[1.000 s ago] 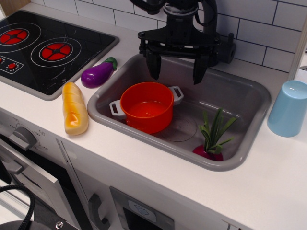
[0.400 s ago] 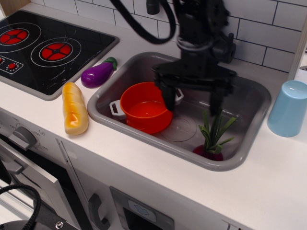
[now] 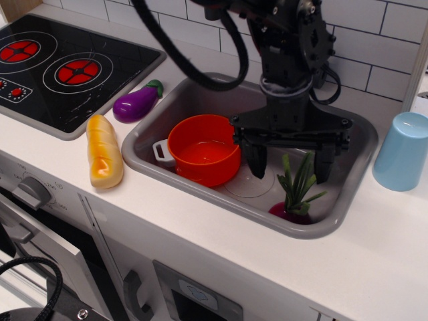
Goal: Put beet in pot sink
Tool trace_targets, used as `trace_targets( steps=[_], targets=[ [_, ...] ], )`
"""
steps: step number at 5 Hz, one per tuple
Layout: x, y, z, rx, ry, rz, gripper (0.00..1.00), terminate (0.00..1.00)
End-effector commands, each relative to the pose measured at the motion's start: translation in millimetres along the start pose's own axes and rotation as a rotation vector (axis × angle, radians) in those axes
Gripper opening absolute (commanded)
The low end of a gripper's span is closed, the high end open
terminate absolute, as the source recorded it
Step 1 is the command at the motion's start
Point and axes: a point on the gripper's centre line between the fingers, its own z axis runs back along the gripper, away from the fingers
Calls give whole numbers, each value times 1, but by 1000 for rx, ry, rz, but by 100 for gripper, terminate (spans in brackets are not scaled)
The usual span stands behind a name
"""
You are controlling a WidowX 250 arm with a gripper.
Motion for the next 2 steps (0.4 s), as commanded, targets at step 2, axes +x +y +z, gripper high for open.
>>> trace_targets(
  steps=[2],
  targets=[
    [9,-14,-17,10,-35,10,100,0]
  ],
)
